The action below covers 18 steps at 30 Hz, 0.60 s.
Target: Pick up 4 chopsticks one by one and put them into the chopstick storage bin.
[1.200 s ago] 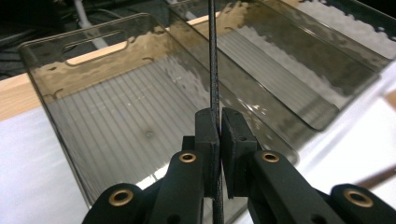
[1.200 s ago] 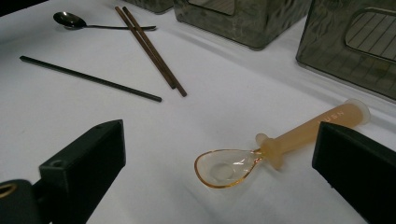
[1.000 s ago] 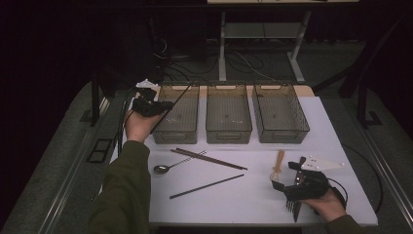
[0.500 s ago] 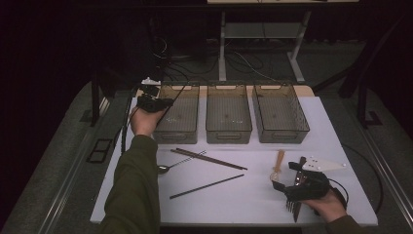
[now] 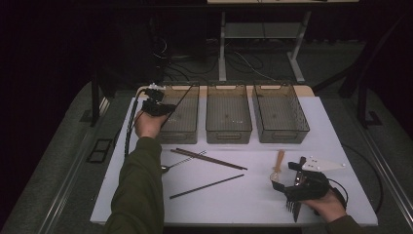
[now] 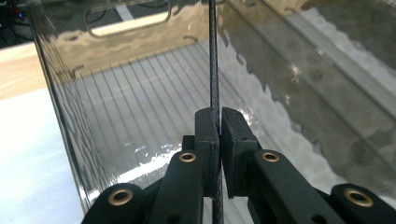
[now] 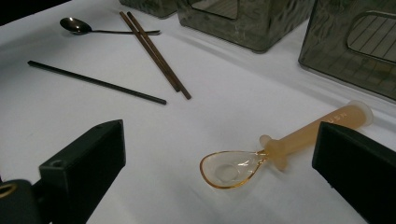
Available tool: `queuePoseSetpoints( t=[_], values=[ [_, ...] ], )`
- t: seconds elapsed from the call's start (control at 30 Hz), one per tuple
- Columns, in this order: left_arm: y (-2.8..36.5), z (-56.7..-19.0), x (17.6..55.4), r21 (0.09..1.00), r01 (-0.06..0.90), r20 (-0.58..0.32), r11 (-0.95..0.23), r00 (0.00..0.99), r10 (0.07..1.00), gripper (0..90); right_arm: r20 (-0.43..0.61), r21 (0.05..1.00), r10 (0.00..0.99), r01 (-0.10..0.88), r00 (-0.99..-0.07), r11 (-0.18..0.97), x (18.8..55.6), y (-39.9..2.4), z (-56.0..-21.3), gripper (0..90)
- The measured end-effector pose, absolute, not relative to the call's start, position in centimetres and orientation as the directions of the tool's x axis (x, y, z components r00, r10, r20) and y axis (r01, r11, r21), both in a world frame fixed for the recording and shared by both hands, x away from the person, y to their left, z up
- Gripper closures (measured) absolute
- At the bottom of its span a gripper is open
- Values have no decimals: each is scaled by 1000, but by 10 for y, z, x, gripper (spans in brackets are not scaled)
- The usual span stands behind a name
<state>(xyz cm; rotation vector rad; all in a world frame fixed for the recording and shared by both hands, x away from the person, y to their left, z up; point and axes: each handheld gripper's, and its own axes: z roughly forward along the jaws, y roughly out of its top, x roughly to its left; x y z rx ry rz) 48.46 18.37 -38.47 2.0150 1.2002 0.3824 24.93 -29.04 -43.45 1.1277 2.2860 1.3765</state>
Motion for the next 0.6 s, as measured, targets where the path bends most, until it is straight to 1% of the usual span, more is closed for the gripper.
queuePoseSetpoints(
  t=[0.07,0.1,0.13,0.17,0.23,0.27,0.43,0.5,0.6],
  values=[
    [184,-385,484,734,626,-119,-264,502,857,854,173,833,721,490,-671,256,249,-290,-434,25],
    [184,-385,484,732,630,-129,-259,502,855,836,173,833,722,490,-670,256,249,-290,-434,25],
    [183,-384,484,733,626,-117,-265,501,858,733,173,833,722,491,-670,256,249,-290,-435,25],
    [183,-383,484,732,624,-102,-274,498,861,678,172,833,722,491,-670,257,249,-290,-435,25],
    [184,-383,483,733,623,-110,-272,503,857,617,171,832,722,491,-670,259,249,-290,-435,25],
    [185,-383,483,729,623,-99,-283,505,857,586,170,833,722,489,-671,259,249,-290,-435,25],
    [188,-378,478,749,600,-108,-283,531,841,491,171,832,724,492,-668,258,249,-290,-435,24],
    [189,-377,475,749,600,-121,-283,543,831,437,169,831,724,491,-669,260,249,-290,-435,25],
    [189,-375,470,750,588,-112,-302,563,819,407,166,831,724,490,-670,263,250,-290,-435,24]
  ],
)
